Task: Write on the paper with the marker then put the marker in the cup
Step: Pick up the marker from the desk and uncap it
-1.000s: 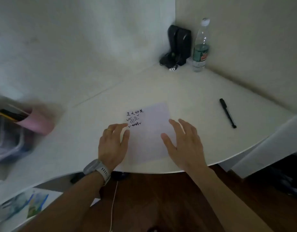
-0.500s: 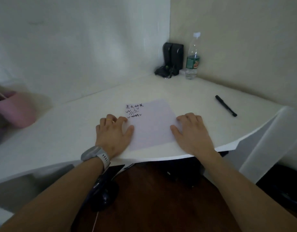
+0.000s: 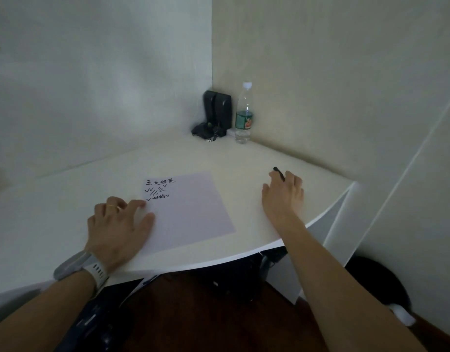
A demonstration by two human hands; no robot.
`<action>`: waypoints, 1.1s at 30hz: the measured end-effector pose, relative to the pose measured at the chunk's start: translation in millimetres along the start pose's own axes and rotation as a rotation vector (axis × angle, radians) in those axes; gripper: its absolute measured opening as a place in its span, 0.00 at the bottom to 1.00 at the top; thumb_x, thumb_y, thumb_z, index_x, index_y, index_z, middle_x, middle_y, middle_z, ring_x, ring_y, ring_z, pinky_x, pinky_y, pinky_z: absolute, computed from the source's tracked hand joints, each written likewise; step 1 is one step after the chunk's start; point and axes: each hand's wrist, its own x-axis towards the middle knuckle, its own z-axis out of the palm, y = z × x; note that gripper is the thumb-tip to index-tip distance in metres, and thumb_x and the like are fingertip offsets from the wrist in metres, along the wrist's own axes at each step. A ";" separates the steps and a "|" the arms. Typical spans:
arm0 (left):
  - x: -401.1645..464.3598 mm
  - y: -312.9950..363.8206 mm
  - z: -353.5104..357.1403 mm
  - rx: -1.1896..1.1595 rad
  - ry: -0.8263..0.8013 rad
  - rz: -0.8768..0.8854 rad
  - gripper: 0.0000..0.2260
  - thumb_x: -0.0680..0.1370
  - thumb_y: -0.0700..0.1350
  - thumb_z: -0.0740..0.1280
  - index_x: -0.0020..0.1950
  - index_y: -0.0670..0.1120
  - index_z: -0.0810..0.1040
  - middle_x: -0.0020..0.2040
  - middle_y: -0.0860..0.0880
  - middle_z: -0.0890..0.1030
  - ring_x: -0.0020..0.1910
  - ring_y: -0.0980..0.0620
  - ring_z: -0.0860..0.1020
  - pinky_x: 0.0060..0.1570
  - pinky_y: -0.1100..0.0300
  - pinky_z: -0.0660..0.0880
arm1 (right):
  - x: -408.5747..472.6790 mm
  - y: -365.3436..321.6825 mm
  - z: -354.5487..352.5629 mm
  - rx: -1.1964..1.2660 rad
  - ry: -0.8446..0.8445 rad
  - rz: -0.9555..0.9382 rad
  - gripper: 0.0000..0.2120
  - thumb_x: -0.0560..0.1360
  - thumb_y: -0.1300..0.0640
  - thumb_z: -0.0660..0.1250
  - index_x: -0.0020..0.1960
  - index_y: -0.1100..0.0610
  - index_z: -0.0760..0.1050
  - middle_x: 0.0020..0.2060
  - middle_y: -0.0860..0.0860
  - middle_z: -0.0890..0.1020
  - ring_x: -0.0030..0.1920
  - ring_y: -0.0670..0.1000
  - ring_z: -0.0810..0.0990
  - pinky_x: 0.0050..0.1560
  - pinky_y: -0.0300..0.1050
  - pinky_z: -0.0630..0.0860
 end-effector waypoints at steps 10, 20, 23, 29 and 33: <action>0.0 -0.7 -2.2 -0.034 -0.010 -0.014 0.29 0.73 0.67 0.49 0.67 0.58 0.73 0.60 0.45 0.71 0.60 0.41 0.69 0.60 0.44 0.67 | 20.7 13.9 12.3 -0.051 0.032 0.036 0.13 0.79 0.67 0.63 0.60 0.61 0.81 0.55 0.60 0.81 0.57 0.63 0.78 0.53 0.53 0.75; -2.6 -5.5 -7.0 -0.054 -0.075 0.020 0.25 0.74 0.65 0.56 0.68 0.58 0.72 0.63 0.47 0.71 0.63 0.44 0.67 0.62 0.46 0.65 | -62.0 -82.4 -7.2 0.972 -0.159 -0.085 0.08 0.74 0.63 0.75 0.47 0.51 0.87 0.40 0.46 0.89 0.39 0.43 0.85 0.43 0.32 0.77; -3.9 -8.6 -10.2 -0.243 -0.040 0.023 0.24 0.74 0.63 0.63 0.70 0.59 0.70 0.64 0.49 0.72 0.65 0.47 0.67 0.65 0.49 0.64 | -73.8 -102.7 -11.3 1.253 -0.270 -0.005 0.06 0.72 0.63 0.79 0.47 0.54 0.88 0.40 0.53 0.89 0.37 0.46 0.84 0.45 0.38 0.80; -4.6 -15.4 -35.0 -0.874 0.058 0.224 0.24 0.72 0.47 0.78 0.66 0.57 0.77 0.54 0.57 0.83 0.50 0.55 0.84 0.55 0.65 0.78 | -61.3 -129.0 -11.9 1.427 -0.391 0.091 0.11 0.71 0.63 0.79 0.53 0.58 0.86 0.45 0.59 0.90 0.43 0.50 0.85 0.47 0.40 0.82; 19.1 -14.3 -39.6 -1.002 0.158 0.212 0.11 0.72 0.39 0.77 0.53 0.48 0.86 0.44 0.52 0.87 0.40 0.52 0.86 0.49 0.60 0.82 | -44.6 -150.2 -2.1 1.587 -0.445 0.152 0.08 0.72 0.65 0.76 0.51 0.60 0.86 0.39 0.52 0.89 0.40 0.46 0.84 0.46 0.35 0.81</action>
